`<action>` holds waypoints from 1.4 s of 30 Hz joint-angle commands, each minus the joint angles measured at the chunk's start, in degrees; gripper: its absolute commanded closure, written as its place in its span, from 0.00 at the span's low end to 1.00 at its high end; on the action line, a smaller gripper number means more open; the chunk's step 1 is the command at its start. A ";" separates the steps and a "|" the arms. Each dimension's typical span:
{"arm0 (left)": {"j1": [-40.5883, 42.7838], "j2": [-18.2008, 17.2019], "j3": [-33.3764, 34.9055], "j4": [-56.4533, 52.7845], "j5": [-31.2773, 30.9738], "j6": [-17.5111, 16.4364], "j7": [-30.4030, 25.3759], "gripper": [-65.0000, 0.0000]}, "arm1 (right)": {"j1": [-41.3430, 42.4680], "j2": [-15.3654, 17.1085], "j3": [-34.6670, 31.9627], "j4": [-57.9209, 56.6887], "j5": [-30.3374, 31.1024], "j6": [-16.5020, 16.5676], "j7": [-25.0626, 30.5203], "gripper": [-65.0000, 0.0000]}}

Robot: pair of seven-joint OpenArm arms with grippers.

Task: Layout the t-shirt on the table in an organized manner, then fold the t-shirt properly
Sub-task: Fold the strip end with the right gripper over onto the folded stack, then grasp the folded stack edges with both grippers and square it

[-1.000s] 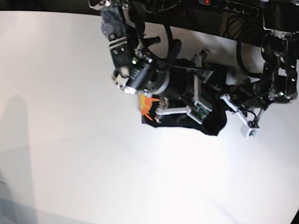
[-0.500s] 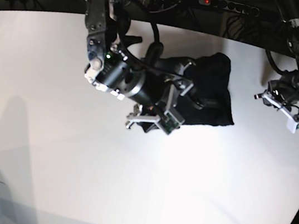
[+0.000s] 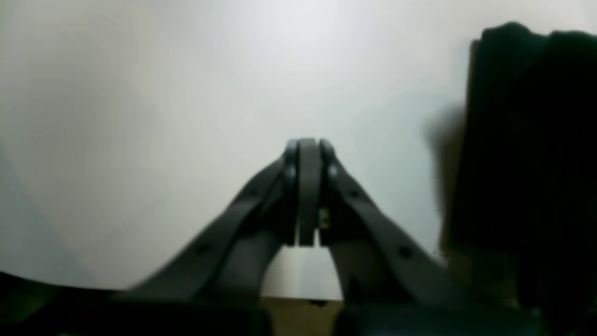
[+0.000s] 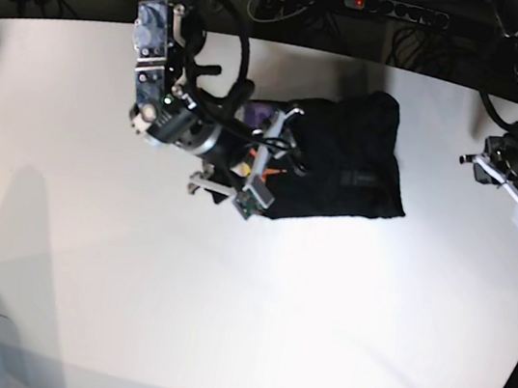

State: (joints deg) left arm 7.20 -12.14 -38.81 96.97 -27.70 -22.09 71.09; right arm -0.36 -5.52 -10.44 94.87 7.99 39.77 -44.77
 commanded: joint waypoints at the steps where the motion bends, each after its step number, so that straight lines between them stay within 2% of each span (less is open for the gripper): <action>1: 0.05 -0.65 -0.18 0.92 -0.74 -0.55 -0.63 0.99 | 0.58 0.11 -0.07 -0.23 0.76 0.23 1.48 0.37; 4: 1.02 -0.65 -0.18 2.06 -0.82 -0.73 -0.63 0.99 | 0.40 1.52 0.19 -2.96 0.76 0.23 3.24 0.37; 8: 1.55 -0.65 -0.18 4.35 -0.82 -1.61 -0.63 0.99 | 0.40 1.78 2.57 -5.95 0.76 0.23 5.43 0.37; 16: 3.39 -0.03 -0.27 9.36 -0.82 -11.63 -0.63 0.99 | 1.64 1.87 6.79 -9.20 0.76 0.23 6.66 0.37; 21: 3.74 2.87 -0.27 12.35 -0.91 -17.91 -0.63 0.99 | 1.37 1.61 6.79 -5.33 0.76 0.23 5.96 0.37; 27: 3.74 5.42 -0.36 12.79 -2.41 -17.91 -0.63 0.99 | -1.97 1.52 6.70 6.18 0.85 0.23 5.96 0.37; 32: 3.13 7.26 -0.27 12.44 -12.43 -17.91 1.57 0.99 | -5.13 1.43 6.61 8.38 0.85 0.23 4.20 0.37; 35: 1.37 9.37 0.70 12.70 -17.97 -17.91 2.19 0.99 | -7.33 0.29 6.52 8.21 0.85 0.23 4.47 0.37; 38: 0.67 11.57 3.07 12.79 -19.64 -17.91 4.82 0.91 | -8.56 0.20 6.44 8.47 0.85 0.23 4.47 0.37; 40: 0.23 12.36 4.30 12.88 -19.90 -17.91 6.32 0.76 | -8.91 0.64 6.44 8.56 0.85 0.23 4.47 0.37; 42: 0.49 12.63 5.44 12.88 -19.90 -17.91 6.32 0.57 | -8.91 1.08 6.79 8.56 0.76 0.23 4.20 0.37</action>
State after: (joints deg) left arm 8.10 0.78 -33.45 108.81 -46.54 -39.70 78.35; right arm -9.58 -4.25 -3.49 102.35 7.73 39.79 -41.98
